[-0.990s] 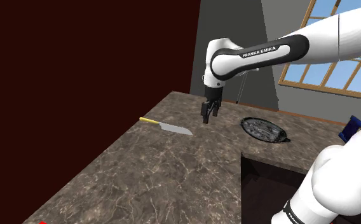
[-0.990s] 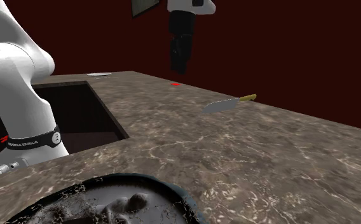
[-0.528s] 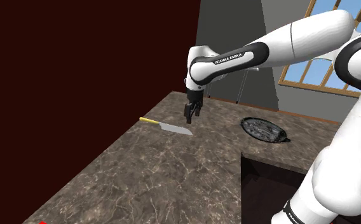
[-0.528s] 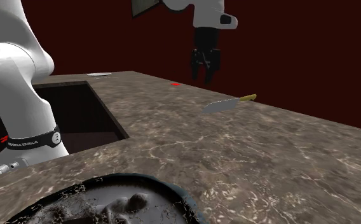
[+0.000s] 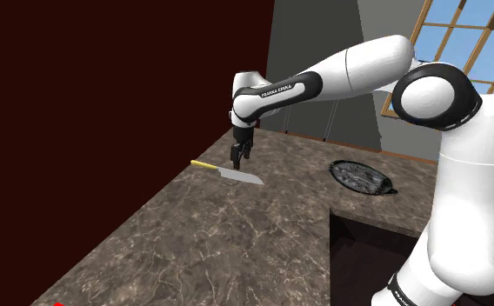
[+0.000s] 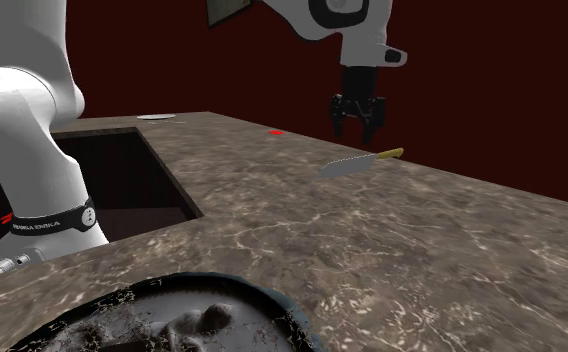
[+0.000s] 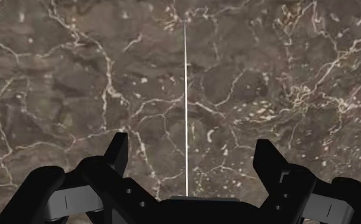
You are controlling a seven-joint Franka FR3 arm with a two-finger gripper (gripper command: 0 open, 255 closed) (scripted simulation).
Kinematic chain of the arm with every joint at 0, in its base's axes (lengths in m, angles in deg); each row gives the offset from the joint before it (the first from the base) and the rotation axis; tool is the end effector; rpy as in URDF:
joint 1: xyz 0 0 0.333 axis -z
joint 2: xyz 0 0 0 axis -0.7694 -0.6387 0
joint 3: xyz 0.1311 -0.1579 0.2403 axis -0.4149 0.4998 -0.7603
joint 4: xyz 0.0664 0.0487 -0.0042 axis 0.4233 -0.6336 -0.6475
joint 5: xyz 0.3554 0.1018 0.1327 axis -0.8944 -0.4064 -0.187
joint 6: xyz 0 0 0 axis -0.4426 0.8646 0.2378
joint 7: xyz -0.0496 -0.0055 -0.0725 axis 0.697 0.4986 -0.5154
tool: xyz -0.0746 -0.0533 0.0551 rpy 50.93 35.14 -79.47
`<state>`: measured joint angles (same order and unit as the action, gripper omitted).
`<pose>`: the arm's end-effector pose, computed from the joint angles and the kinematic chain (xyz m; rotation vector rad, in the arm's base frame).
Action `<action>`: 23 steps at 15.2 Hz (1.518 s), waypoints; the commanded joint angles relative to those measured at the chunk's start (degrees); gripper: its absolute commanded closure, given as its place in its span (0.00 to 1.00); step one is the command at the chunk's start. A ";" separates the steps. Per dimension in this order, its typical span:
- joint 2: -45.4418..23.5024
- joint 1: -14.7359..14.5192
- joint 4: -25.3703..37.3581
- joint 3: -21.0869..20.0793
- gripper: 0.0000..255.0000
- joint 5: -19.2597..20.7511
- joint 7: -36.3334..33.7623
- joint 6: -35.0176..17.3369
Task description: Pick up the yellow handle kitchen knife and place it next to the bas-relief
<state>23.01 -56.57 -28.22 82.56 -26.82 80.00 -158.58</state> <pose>0.6281 0.0986 0.3944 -3.0537 -0.6861 0.0591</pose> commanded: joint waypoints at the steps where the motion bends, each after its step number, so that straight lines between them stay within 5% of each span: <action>1: -4.98 -0.60 5.58 -0.48 0.00 0.41 0.73 0.13; 5: -12.17 -1.42 14.60 -1.04 0.00 1.09 2.21 1.27; 20: -14.20 -1.47 11.82 -0.96 0.00 1.24 2.12 -3.53; 21: -14.20 -1.47 11.82 -0.96 1.00 1.24 2.12 -3.53; 23: -14.20 -1.47 11.82 -0.96 1.00 1.24 2.12 -3.53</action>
<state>8.81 -58.04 -16.40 81.60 -25.58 82.12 -162.12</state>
